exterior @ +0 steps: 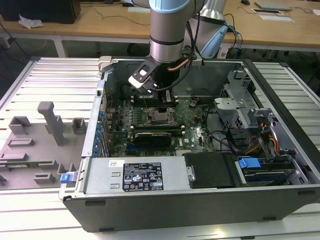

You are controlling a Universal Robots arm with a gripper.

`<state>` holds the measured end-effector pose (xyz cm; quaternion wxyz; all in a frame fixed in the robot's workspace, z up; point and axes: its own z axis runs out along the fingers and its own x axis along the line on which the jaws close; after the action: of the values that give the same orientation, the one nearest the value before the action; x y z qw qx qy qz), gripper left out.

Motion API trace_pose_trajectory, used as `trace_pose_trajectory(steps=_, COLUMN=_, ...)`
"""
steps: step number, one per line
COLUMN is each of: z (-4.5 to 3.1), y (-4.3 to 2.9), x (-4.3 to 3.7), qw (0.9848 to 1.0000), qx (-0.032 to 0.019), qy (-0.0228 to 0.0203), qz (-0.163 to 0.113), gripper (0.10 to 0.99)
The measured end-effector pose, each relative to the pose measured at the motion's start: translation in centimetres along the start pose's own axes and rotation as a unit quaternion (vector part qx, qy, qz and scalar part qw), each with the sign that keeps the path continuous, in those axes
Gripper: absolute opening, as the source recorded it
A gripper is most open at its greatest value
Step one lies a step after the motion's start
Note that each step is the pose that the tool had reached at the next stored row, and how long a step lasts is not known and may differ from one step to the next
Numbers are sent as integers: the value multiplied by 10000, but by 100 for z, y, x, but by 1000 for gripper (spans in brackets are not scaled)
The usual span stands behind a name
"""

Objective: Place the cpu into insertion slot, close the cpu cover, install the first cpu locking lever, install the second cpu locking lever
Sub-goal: 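Close the cpu cover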

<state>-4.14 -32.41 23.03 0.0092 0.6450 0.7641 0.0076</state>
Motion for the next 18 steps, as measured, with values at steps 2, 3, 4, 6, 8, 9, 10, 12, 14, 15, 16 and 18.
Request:
trace_pose_trajectory(steps=2, z=2, y=0, x=0, qw=9995, qx=-1, qy=2, qz=-315, gripper=106)
trace_pose_trajectory(steps=3, z=3, y=0, x=0, qw=9988, qx=-2, qy=6, qz=-484, gripper=106)
trace_pose_trajectory(steps=4, z=4, y=0, x=1, qw=9983, qx=-3, qy=9, qz=-588, gripper=106)
trace_pose_trajectory(steps=6, z=4, y=0, x=0, qw=9964, qx=-4, qy=15, qz=-851, gripper=106)
trace_pose_trajectory(steps=8, z=5, y=0, x=0, qw=9931, qx=-5, qy=22, qz=-1171, gripper=106)
trace_pose_trajectory(steps=9, z=5, y=0, x=0, qw=9920, qx=-5, qy=24, qz=-1263, gripper=106)
trace_pose_trajectory(steps=10, z=5, y=0, x=0, qw=9901, qx=-6, qy=28, qz=-1406, gripper=106)
trace_pose_trajectory(steps=12, z=5, y=0, x=0, qw=9872, qx=-7, qy=32, qz=-1592, gripper=106)
trace_pose_trajectory(steps=14, z=6, y=0, x=0, qw=9831, qx=-8, qy=38, qz=-1828, gripper=106)
trace_pose_trajectory(steps=15, z=6, y=0, x=0, qw=9816, qx=-8, qy=40, qz=-1909, gripper=106)
trace_pose_trajectory(steps=16, z=6, y=0, x=0, qw=9793, qx=-9, qy=42, qz=-2023, gripper=106)
trace_pose_trajectory(steps=18, z=6, y=0, x=0, qw=9740, qx=-10, qy=48, qz=-2266, gripper=106)
